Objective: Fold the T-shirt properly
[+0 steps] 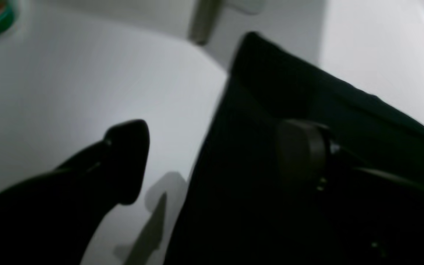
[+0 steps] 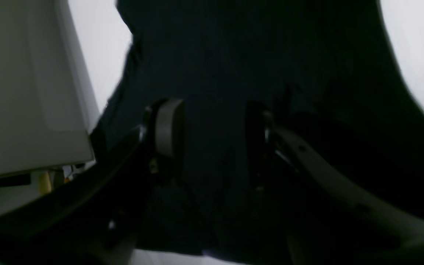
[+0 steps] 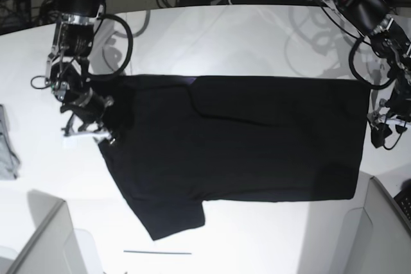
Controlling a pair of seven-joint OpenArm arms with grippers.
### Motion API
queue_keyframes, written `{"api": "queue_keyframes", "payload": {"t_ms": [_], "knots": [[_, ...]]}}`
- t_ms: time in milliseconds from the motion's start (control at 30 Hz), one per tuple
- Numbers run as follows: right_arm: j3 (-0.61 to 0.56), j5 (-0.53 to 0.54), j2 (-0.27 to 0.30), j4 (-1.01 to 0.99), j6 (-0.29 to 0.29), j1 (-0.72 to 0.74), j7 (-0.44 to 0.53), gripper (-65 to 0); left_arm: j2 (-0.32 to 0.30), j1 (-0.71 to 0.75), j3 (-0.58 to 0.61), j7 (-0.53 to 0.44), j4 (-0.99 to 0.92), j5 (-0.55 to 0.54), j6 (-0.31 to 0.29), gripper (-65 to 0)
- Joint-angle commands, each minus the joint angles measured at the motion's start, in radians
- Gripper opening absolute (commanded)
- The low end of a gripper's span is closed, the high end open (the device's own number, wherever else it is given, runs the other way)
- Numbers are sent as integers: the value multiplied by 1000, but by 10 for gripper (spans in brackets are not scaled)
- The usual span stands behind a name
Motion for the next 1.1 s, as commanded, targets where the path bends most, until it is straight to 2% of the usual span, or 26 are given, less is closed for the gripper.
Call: {"api": "queue_keyframes", "payload": {"t_ms": [0, 100, 167, 200, 333, 400, 500, 600, 667, 733, 833, 1067], "knots": [[5, 14, 8, 31, 10, 15, 11, -395, -37, -10, -5, -25, 16, -12, 3, -132], [5, 14, 10, 96, 10, -18, 12, -398, -52, 10, -19, -24, 67, -14, -5, -132], [5, 14, 6, 157, 10, -58, 37, -398, -50, 57, -74, -25, 142, -15, -11, -132], [5, 14, 5, 185, 10, -81, 55, -398, -46, 79, -97, -27, 180, -18, -31, -132], [-2, 17, 2, 292, 10, -182, 104, -398, 8, 202, -200, -25, 281, -121, -183, -132], [4, 19, 2, 341, 10, -237, 117, -398, 23, 275, -217, -24, 297, -169, -212, -132], [5, 20, -3, 386, 10, -326, 183, -399, 43, 376, -223, -28, 298, -209, -215, -133], [5, 16, -66, 386, -3, -406, 266, -398, 66, 427, -228, -30, 298, -224, -215, -133], [1, 16, -86, 383, -92, -446, 289, -387, 80, 453, -228, -30, 298, -225, -215, -133], [-4, 16, -92, 380, -150, -469, 293, -341, 94, 467, -228, -28, 298, -221, -215, -133], [2, 16, -93, 354, -159, -486, 296, -300, 98, 491, -228, -28, 298, -221, -216, -133], [28, 14, -89, 169, -159, -458, 298, -297, 97, 501, -228, -30, 300, -219, -216, -133]]}}
